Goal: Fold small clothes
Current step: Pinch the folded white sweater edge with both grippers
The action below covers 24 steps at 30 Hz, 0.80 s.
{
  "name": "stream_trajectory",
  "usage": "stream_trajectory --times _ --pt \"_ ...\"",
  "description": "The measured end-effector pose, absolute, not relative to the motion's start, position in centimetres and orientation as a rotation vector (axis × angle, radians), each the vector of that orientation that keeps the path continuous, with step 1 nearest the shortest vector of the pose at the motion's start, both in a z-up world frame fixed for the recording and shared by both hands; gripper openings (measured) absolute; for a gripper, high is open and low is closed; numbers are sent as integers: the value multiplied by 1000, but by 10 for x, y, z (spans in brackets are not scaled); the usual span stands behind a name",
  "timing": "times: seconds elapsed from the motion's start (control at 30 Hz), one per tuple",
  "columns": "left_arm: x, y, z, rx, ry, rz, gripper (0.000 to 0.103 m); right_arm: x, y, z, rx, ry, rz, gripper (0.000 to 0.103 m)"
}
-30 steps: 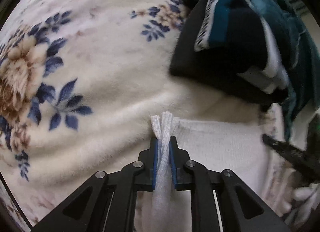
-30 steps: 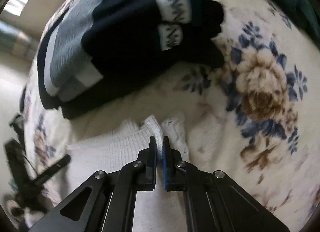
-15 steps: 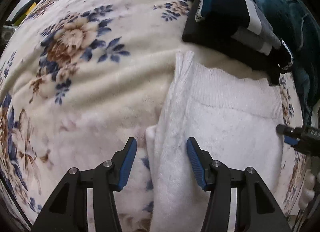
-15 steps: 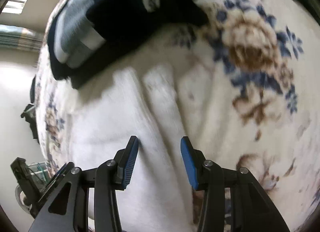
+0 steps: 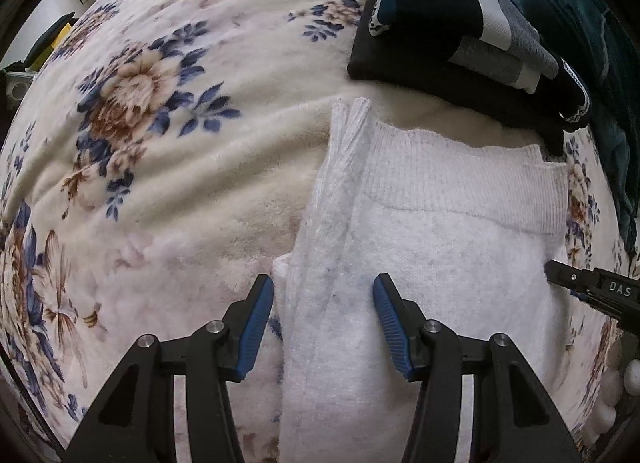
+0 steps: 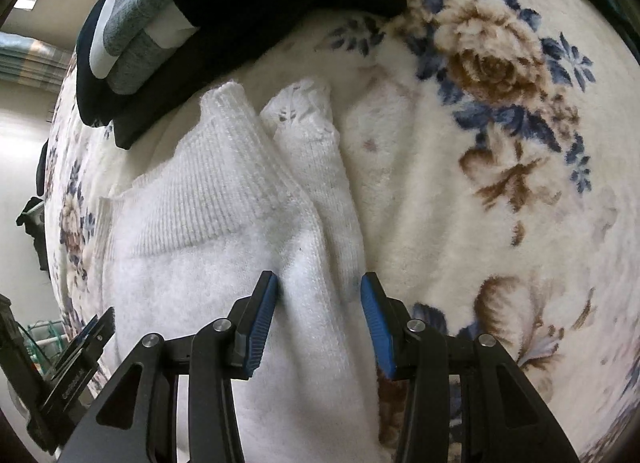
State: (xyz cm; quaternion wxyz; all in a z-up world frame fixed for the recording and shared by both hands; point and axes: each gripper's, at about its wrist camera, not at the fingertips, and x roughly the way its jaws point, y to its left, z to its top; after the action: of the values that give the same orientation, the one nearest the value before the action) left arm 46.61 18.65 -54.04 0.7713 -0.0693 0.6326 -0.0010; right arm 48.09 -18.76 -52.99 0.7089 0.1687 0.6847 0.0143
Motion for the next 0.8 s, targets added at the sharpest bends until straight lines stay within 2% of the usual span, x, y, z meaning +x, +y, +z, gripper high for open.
stream_trajectory --times 0.03,0.07,0.1,0.27,0.4,0.47,0.53,0.57,0.6,0.67,0.73,0.77,0.8 --pt "465 187 -540 -147 1374 -3 50 480 -188 -529 371 1508 37 15" --pt "465 187 -541 -141 1376 -4 50 480 -190 -527 367 1494 19 14" --pt "467 186 -542 -135 1380 -6 52 485 -175 -529 368 1476 -14 3" --pt "475 187 -539 -145 1388 -20 51 490 -190 -539 501 1493 -20 3" --pt "503 191 -541 -210 1376 -87 51 496 -197 -532 569 1505 33 6" --pt "523 192 -551 -226 1393 -104 50 504 -206 -528 612 1478 50 11" --pt "541 191 -565 -262 1423 -140 49 513 -215 -523 614 1439 47 31" --pt "550 192 -570 -267 1425 -139 43 520 -217 -521 622 1417 55 33" --pt "556 194 -573 -299 1411 -166 8 526 -218 -521 634 1404 78 33" --pt "562 198 -569 -339 1383 -185 7 541 -215 -525 639 1412 134 40" --pt "561 202 -556 -353 1324 -188 7 554 -208 -532 628 1424 197 41" --pt "558 205 -549 -368 1298 -191 7 558 -203 -532 587 1415 202 38" --pt "554 211 -544 -403 1279 -187 7 558 -201 -527 538 1384 188 3"
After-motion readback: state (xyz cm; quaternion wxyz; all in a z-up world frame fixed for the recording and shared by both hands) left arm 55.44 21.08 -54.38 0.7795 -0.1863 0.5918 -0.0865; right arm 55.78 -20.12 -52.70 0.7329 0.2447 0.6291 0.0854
